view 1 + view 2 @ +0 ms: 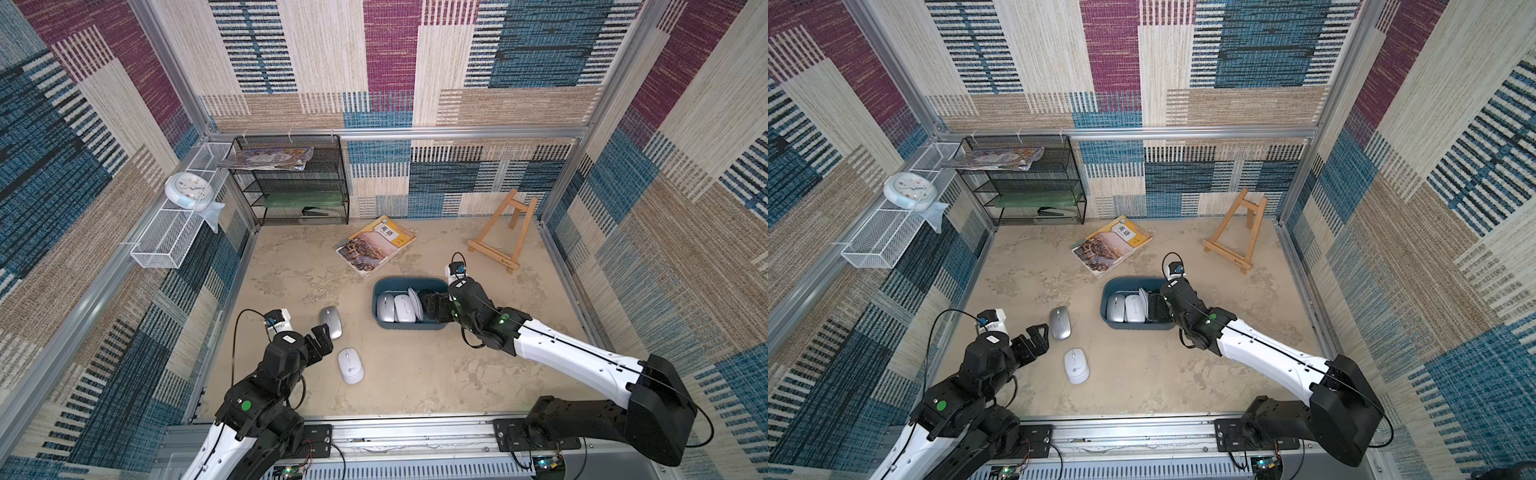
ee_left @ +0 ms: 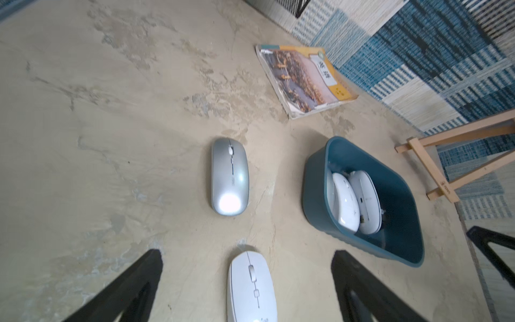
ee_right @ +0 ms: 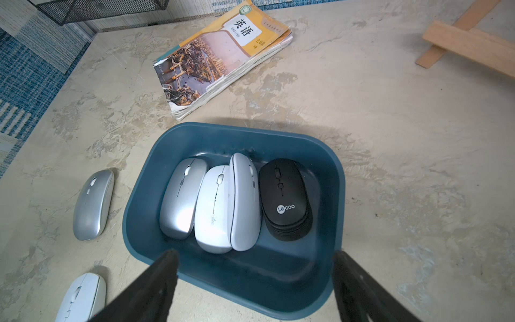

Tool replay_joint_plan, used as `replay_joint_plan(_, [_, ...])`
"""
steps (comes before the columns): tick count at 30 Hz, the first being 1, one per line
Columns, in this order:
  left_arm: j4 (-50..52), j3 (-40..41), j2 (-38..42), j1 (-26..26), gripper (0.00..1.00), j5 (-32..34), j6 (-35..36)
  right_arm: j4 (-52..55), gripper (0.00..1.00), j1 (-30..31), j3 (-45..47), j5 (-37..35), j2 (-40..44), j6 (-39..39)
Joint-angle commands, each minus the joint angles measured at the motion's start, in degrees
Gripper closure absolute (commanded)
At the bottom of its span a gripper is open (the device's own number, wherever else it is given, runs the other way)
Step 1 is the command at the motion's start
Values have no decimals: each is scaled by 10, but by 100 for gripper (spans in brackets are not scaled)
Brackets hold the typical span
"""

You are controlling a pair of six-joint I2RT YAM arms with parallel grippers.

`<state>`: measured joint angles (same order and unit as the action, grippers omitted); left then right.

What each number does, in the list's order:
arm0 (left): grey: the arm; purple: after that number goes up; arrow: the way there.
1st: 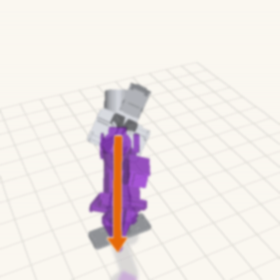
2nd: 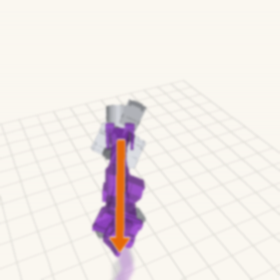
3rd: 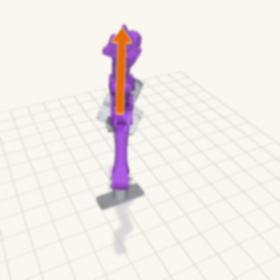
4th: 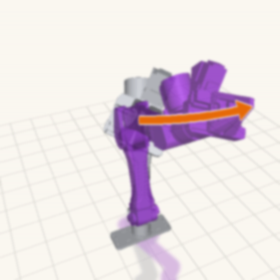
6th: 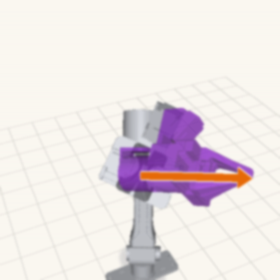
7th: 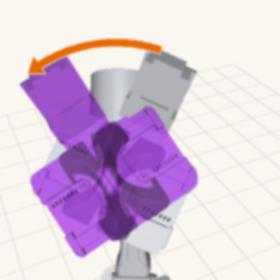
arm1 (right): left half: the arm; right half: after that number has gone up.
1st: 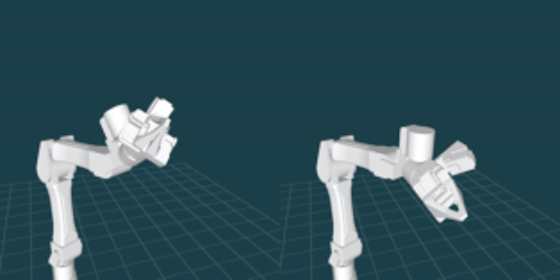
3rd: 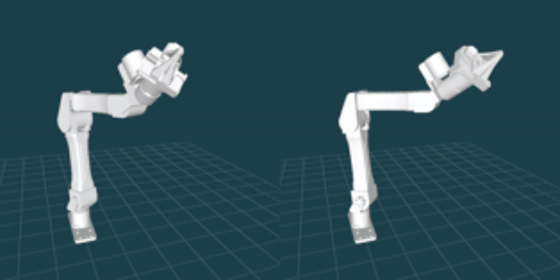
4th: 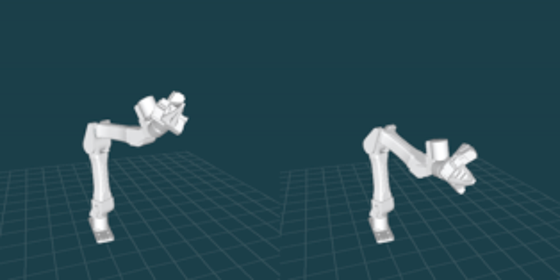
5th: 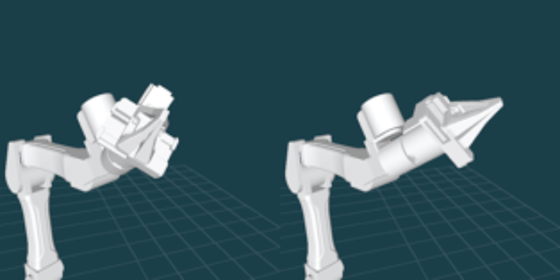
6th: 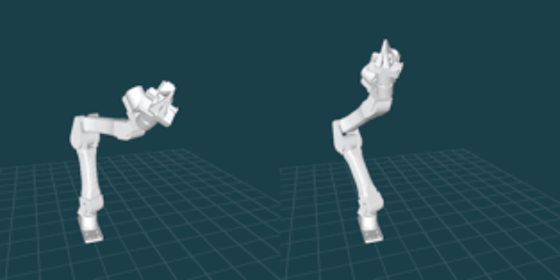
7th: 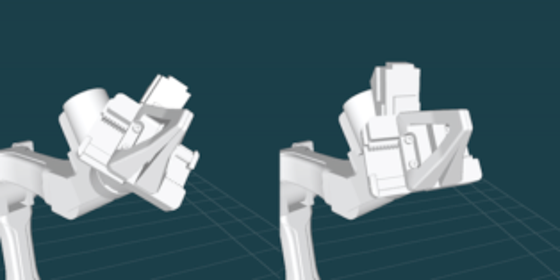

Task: Take out the mouse from the storage box
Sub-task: Place the mouse at the center of the board, then pick up the mouse from the storage box.

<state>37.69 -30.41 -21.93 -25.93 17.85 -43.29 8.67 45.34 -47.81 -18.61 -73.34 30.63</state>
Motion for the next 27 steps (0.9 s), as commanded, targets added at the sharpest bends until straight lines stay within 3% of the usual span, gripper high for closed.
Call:
replay_joint_plan(1, [-34,25,33,1,1,65,34,17,11,5,-19,-6,-24,-4])
replay_joint_plan(5, [-82,74,46,1,1,50,59,58,12,5,-72,-9,-99,-9])
replay_joint_plan(10, [-58,88,57,1,1,68,100,128,16,11,-168,15,-201,-39])
replay_joint_plan(14, [-86,107,100,1,1,14,120,179,15,13,-226,-23,-262,-36])
replay_joint_plan(18, [-72,115,136,1,1,41,112,216,18,16,-274,-22,-320,-44])
replay_joint_plan(27, [-67,119,150,1,1,28,107,261,42,18,-346,-30,-398,-17])
